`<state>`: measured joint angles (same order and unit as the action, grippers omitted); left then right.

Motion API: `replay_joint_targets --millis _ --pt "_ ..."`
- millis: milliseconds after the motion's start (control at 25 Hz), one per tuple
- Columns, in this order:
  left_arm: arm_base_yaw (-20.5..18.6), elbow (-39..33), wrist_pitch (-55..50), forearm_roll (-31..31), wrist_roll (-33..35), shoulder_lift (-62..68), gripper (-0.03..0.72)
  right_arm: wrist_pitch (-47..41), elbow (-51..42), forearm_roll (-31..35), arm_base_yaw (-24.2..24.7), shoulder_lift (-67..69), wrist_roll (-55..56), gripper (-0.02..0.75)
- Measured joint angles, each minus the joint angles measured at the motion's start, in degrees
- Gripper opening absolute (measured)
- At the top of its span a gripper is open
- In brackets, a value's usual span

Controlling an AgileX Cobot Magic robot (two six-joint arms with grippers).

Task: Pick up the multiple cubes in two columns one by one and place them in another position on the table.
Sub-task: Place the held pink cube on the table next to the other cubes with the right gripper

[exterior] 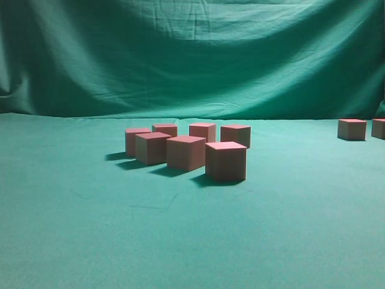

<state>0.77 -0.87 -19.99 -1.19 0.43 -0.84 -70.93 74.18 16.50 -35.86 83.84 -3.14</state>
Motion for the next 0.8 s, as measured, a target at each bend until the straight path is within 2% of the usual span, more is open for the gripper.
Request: replay_joint_targets --millis 160,400,600,800 --pt "0.0 0.0 0.0 0.0 0.0 0.0 0.000 0.3 0.0 -7.9 -9.3 2.0 7.7 0.265" --pt "0.0 0.0 0.0 0.0 0.0 0.0 0.000 2.9 0.0 -21.0 -18.5 8.4 14.7 0.265" --pt "0.0 0.0 0.0 0.0 0.0 0.0 0.000 11.3 -2.0 -22.5 -21.2 10.8 12.6 0.265" --pt "0.0 0.0 0.0 0.0 0.0 0.0 0.000 20.8 -11.1 -22.0 -21.7 10.7 8.3 0.265"
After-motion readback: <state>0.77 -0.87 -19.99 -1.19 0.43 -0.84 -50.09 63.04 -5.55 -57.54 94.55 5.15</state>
